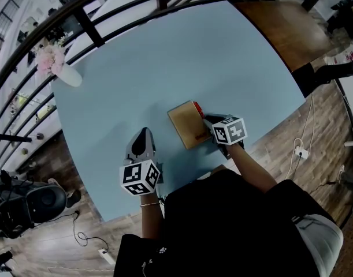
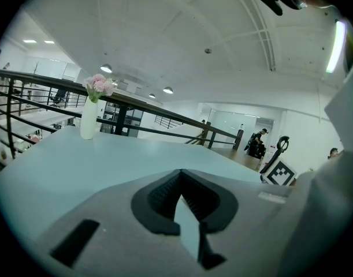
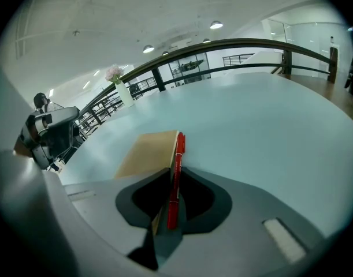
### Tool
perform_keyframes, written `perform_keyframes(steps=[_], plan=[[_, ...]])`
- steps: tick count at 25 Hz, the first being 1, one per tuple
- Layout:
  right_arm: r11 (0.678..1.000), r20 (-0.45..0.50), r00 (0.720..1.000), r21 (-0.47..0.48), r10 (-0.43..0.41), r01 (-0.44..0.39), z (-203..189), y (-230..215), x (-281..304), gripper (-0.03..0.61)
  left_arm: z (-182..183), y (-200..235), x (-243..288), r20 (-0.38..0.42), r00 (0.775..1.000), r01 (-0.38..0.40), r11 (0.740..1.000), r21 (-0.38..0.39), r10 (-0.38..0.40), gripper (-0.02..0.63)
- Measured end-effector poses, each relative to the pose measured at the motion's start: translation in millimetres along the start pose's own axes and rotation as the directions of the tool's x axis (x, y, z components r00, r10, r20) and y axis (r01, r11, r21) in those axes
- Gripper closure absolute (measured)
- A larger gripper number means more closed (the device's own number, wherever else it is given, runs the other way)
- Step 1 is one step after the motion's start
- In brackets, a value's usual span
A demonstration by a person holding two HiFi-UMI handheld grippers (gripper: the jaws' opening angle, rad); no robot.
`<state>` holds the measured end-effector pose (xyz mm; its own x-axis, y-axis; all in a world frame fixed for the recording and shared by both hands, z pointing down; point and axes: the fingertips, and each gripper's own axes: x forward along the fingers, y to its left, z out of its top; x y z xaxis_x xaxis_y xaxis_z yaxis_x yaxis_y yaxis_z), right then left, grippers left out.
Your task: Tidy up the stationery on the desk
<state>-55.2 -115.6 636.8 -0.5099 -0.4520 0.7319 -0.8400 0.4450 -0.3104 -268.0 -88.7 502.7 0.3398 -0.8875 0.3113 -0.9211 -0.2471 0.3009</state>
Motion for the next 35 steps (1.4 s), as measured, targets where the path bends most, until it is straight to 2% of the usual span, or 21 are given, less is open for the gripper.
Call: perform_keyframes(steps=[6, 13, 17, 21, 26, 32, 35], plan=[[1.000, 0.031, 0.999, -0.012, 0.016, -0.015, 5, -1, -6, 0.508, -4, -6, 0, 0.001, 1.000, -0.011, 1.000, 0.003, 0.011, 0.617], [0.998, 0.150, 0.987, -0.039, 0.061, -0.056, 45, 5, -22, 0.522, 0, -10, 3, 0.011, 1.000, -0.030, 0.999, 0.017, 0.030, 0.617], [0.995, 0.221, 0.971, -0.057, 0.094, -0.084, 64, 8, -37, 0.553, 3, -20, 1, 0.018, 0.999, -0.041, 0.999, 0.035, 0.040, 0.617], [0.984, 0.290, 0.941, -0.100, 0.171, -0.148, 86, 18, -55, 0.567, 11, -30, -1, 0.025, 0.998, -0.053, 0.997, 0.053, 0.052, 0.617], [0.957, 0.345, 0.899, -0.201, 0.268, -0.208, 119, 36, -71, 0.568, 23, -32, -3, 0.045, 0.996, -0.085, 0.993, 0.077, 0.081, 0.617], [0.928, 0.407, 0.839, -0.245, 0.361, -0.281, 150, 54, -92, 0.568, 33, -39, -1, 0.061, 0.993, -0.110, 0.989, 0.094, 0.105, 0.617], [0.915, 0.421, 0.818, -0.268, 0.392, -0.301, 162, 60, -98, 0.568, 38, -42, 0, 0.068, 0.992, -0.117, 0.988, 0.101, 0.110, 0.617]])
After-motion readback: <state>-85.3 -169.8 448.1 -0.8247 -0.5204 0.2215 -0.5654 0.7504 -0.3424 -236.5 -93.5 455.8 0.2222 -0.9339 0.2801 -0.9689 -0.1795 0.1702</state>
